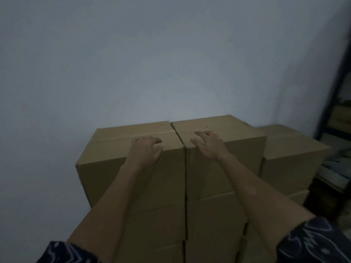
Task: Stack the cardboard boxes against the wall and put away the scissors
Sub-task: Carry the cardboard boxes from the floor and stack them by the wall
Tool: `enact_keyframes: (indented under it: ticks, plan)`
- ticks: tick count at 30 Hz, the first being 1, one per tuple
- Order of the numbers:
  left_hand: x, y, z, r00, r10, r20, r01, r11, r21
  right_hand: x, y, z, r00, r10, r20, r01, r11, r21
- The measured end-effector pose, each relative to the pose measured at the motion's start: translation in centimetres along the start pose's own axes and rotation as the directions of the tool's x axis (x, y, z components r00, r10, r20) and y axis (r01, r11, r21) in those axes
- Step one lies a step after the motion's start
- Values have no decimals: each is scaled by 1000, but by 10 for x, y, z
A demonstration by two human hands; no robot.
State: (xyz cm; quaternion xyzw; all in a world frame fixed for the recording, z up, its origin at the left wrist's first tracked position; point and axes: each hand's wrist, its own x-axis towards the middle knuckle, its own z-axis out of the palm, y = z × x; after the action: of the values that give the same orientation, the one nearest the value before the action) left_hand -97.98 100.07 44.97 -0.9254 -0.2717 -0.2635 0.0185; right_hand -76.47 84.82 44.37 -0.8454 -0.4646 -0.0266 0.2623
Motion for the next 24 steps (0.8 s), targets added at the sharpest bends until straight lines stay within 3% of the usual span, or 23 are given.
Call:
enact_keyframes:
  ticks: [5, 9, 13, 17, 24]
  plan:
    - [23, 117, 34, 975, 221, 32, -215, 966, -144, -53, 110, -40, 976, 206, 68, -201, 977, -68]
    - [22, 249, 88, 917, 370, 147, -324, 909, -263, -135, 223, -84, 903, 425, 52, -418, 902, -110]
    - [7, 402, 142, 817, 474, 328, -370, 868, -332, -226, 337, -136, 800, 597, 58, -588, 800, -120]
    - [-5, 532, 184, 734, 543, 408, -378, 826, -418, -303, 435, -187, 714, 698, 55, -692, 715, -100]
    - [-37, 760, 253, 520, 686, 509, -380, 719, -582, -426, 602, -256, 519, 853, 54, -852, 521, -48]
